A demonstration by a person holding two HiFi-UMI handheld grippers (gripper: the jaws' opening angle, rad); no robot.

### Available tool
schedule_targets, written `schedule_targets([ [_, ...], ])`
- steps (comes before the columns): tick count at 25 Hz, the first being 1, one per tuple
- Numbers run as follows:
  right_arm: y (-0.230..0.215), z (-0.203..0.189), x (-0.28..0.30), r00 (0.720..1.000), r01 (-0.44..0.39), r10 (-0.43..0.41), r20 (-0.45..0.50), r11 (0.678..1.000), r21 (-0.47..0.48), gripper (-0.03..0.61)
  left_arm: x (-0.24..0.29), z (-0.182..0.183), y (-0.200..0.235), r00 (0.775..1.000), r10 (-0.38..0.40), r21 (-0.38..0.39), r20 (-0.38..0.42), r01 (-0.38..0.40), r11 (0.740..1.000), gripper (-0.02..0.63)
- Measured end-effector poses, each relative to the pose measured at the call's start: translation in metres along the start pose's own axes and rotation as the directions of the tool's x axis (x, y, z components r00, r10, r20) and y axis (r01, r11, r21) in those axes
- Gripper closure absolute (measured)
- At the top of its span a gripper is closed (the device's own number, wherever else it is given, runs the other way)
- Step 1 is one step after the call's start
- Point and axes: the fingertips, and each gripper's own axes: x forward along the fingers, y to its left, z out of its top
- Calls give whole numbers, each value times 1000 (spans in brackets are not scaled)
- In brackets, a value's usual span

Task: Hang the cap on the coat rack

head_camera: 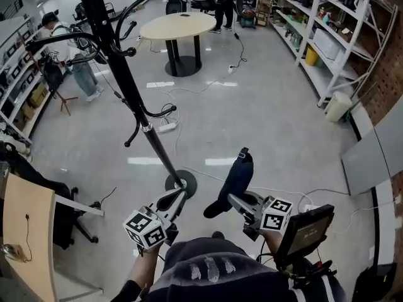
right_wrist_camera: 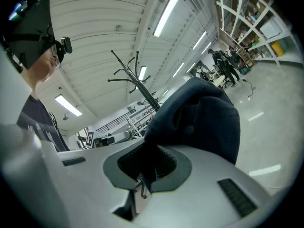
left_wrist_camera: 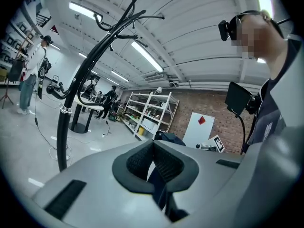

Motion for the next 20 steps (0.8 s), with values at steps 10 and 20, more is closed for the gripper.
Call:
schedule_targets([
  [10,8,46,37,985,-142,140,99,990,19,565,2,27,44,999,53,4,14,-53,999,607],
  [20,16,116,89,993,-56,76,90,976,-209,565,0,67,91,997,-61,21,38,60,998,607],
])
